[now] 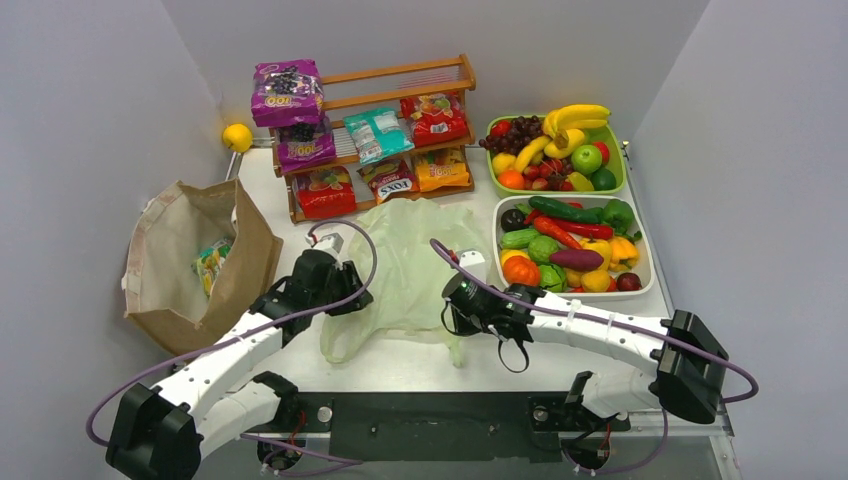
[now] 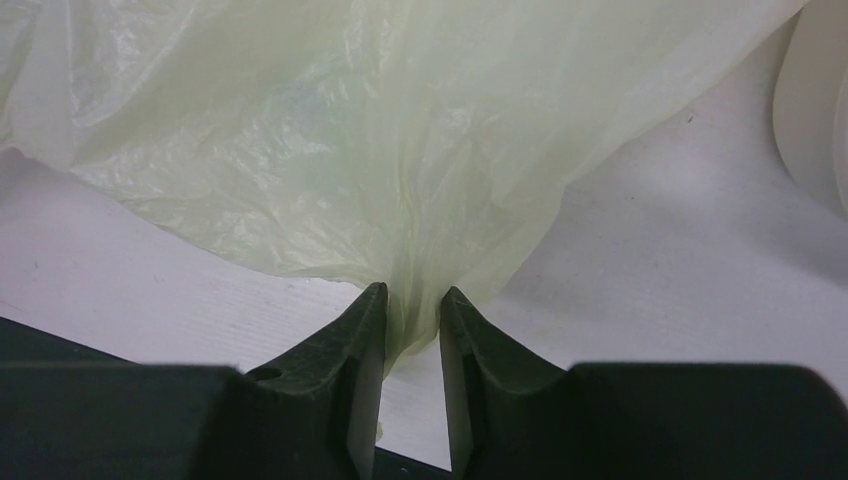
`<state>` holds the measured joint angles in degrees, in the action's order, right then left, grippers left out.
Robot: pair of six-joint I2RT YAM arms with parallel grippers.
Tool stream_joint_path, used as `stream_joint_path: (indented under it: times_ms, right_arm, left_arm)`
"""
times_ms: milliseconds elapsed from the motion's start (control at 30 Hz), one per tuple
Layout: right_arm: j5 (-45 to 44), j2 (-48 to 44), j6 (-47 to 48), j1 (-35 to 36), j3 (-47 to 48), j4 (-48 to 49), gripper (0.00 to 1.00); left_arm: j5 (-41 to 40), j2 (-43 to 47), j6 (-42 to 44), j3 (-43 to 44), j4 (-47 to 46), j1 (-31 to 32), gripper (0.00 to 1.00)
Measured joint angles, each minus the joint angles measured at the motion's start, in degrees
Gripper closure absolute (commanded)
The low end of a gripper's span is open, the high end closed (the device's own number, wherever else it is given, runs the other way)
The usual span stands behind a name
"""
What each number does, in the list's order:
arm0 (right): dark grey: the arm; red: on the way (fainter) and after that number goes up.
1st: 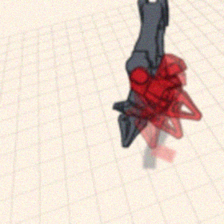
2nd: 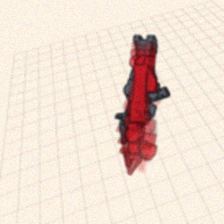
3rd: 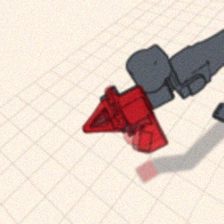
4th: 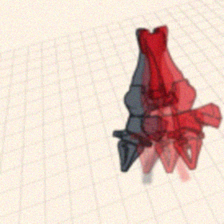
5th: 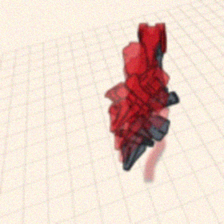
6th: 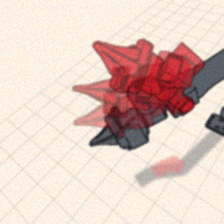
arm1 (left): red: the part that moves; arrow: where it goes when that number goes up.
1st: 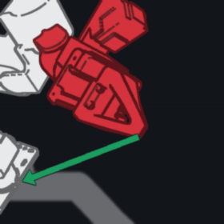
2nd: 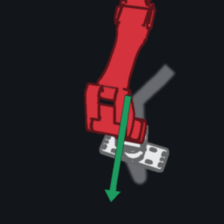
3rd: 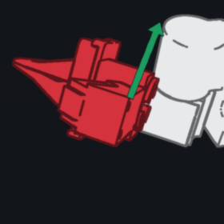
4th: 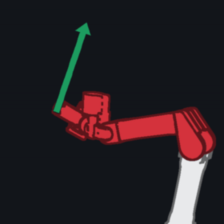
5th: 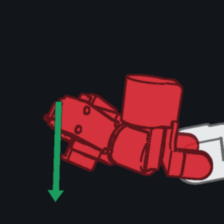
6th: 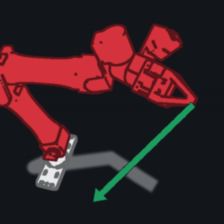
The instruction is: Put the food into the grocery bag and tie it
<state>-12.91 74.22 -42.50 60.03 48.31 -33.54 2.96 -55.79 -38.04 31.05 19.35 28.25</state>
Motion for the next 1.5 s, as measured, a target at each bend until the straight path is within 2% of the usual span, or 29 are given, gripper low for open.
stream_joint_path:
  times_ms: [133,233,300,333,367,400,500,567,600,833,1033,1167,1233,1267,1300,1333,1400,1500]
  right_arm:
    - [0.0,0.3,1.2,0.0,0.5,-0.6,0.72]
    - [0.0,0.3,1.8,0.0,1.0,-1.0,0.68]
    - [0.0,0.3,2.2,0.0,1.2,-1.0,0.68]
    - [0.1,0.3,2.3,0.0,1.2,-1.0,0.67]
    - [0.2,0.3,2.4,0.0,1.2,-1.1,0.68]
    - [0.3,0.3,2.5,0.0,1.2,-1.1,0.74]
    - [0.9,0.3,3.0,0.0,1.2,-1.0,0.88]
    - [1.3,0.3,3.2,0.0,1.2,-1.0,0.97]
    - [1.4,0.3,3.3,0.0,1.2,-1.0,1.0]
    - [0.3,0.2,5.2,0.0,4.8,-4.3,1.0]
    - [-3.6,0.0,9.3,0.0,13.4,-9.2,1.0]
    - [-4.5,-0.4,11.4,0.0,16.3,-10.9,1.0]
    - [-4.4,-0.5,12.3,0.0,17.3,-11.2,1.0]
    - [-4.3,-0.5,12.7,0.0,17.6,-11.2,1.0]
    - [-4.1,-0.4,13.3,0.0,18.1,-11.6,1.0]
    - [-3.8,-0.4,13.9,0.0,18.6,-12.2,1.0]
    - [-2.7,-0.3,15.1,0.0,20.0,-13.6,1.0]
    - [-0.8,0.5,16.6,0.0,23.1,-15.2,1.0]
  left_arm:
    - [1.0,-0.2,-1.0,-0.8,-2.1,0.3,0.44]
    - [1.9,-0.2,-1.6,-0.8,-3.3,0.5,0.44]
    - [2.2,-0.3,-1.7,-0.9,-3.8,0.6,0.47]
    - [2.3,-0.5,-1.8,-0.9,-4.2,0.6,0.52]
    - [2.4,-0.8,-1.8,-1.2,-4.7,0.6,0.61]
    - [2.5,-1.0,-2.0,-1.5,-5.1,0.6,0.67]
    - [2.8,-1.6,-2.5,-2.8,-5.8,0.6,0.92]
    - [3.1,-1.7,-2.6,-3.1,-5.8,0.6,1.0]
    - [3.1,-1.7,-3.0,-3.1,-5.9,0.6,1.0]
    - [3.0,0.4,-5.6,1.2,-0.4,0.6,1.0]
    - [-3.4,8.4,-10.1,11.2,8.2,0.5,1.0]
    - [-7.4,15.0,-14.9,12.3,11.4,0.5,1.0]
    - [-8.2,17.4,-17.2,11.8,12.7,0.5,0.87]
    - [-8.6,18.6,-18.2,11.3,13.2,0.5,0.68]
    - [-9.0,19.6,-18.9,10.7,14.1,0.5,0.6]
    - [-9.3,20.3,-19.1,10.4,15.2,0.5,0.39]
    - [-9.7,20.9,-18.6,10.3,16.7,0.4,0.27]
    - [-9.8,20.6,-15.5,11.9,19.7,0.4,0.23]
